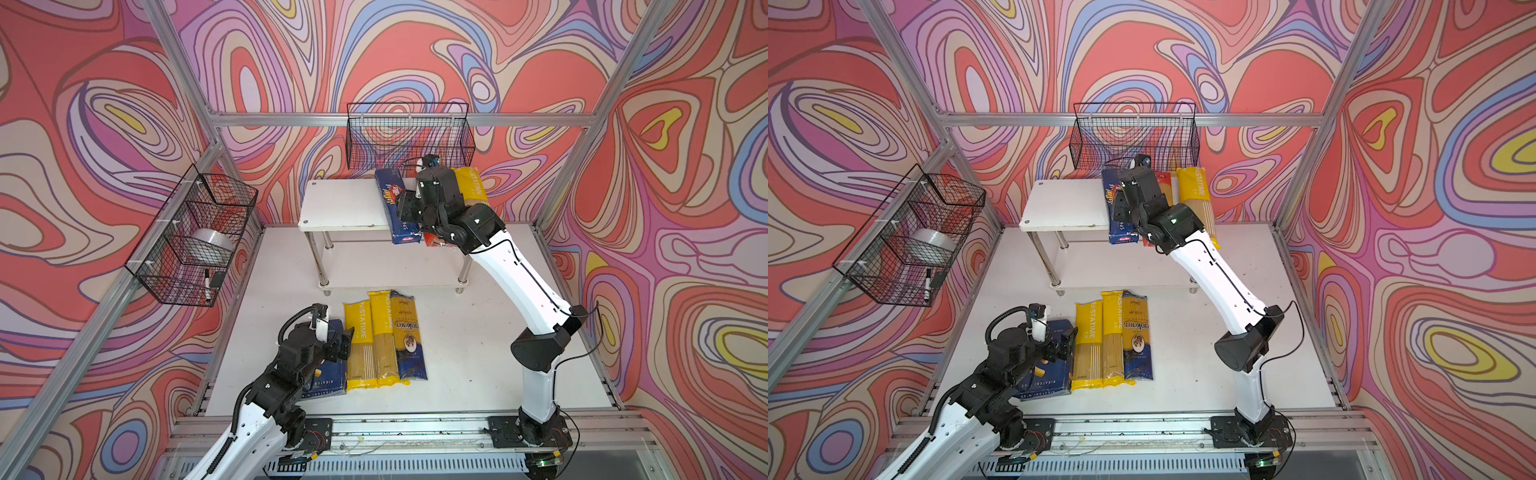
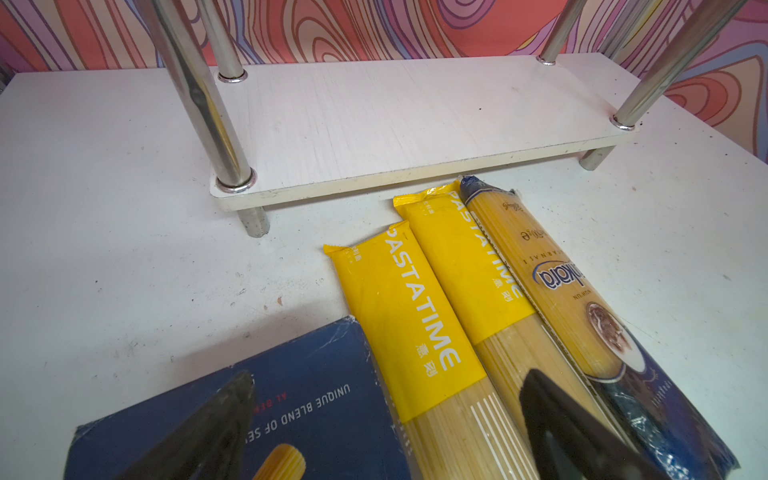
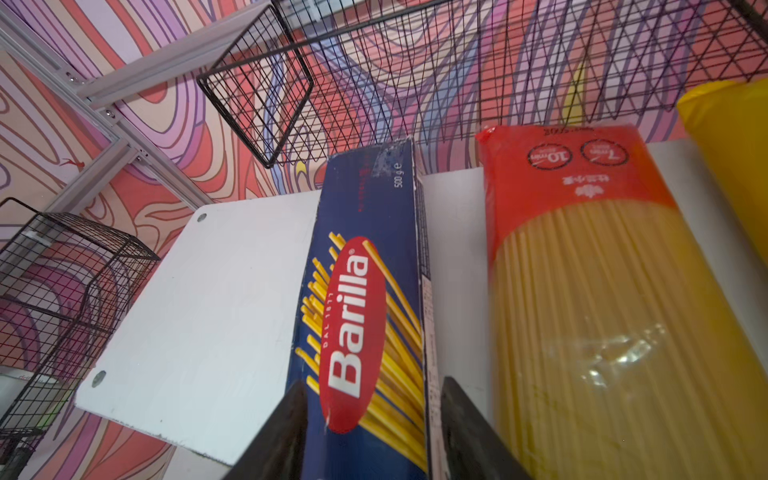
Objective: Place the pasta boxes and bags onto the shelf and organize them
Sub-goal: 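Open the right gripper and pull it back from the Barilla box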
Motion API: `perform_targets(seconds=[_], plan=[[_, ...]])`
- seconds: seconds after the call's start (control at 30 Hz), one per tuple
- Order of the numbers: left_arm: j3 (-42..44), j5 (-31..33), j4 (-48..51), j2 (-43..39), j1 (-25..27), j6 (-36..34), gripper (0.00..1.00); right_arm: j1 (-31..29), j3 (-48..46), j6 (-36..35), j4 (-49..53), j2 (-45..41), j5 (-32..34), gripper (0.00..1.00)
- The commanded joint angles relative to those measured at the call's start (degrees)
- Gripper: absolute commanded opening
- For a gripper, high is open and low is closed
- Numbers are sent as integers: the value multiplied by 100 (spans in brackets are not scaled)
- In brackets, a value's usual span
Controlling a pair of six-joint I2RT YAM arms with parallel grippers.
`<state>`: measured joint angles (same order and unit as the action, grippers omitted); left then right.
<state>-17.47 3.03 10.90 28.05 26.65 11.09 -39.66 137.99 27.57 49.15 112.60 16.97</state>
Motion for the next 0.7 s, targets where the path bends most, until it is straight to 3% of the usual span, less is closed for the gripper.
perform_targets(seconds=[0.0, 0.2, 0.3, 0.4, 0.67], plan=[[-115, 4, -87, -10, 18, -63, 100, 33, 34, -15, -93, -167, 94, 53], [-124, -4, -96, 42, 20, -72, 100, 38, 61, -30, -72, -318, -174, 56], [-122, -4, -96, 42, 19, -72, 100, 16, -112, -255, -88, -555, -745, 57], [-116, -7, -83, 33, 21, -72, 100, -73, -293, -630, 321, -878, -794, 57], [-68, 66, -44, -157, 16, -45, 100, -434, -2542, -928, 95, -2695, -1055, 57]])
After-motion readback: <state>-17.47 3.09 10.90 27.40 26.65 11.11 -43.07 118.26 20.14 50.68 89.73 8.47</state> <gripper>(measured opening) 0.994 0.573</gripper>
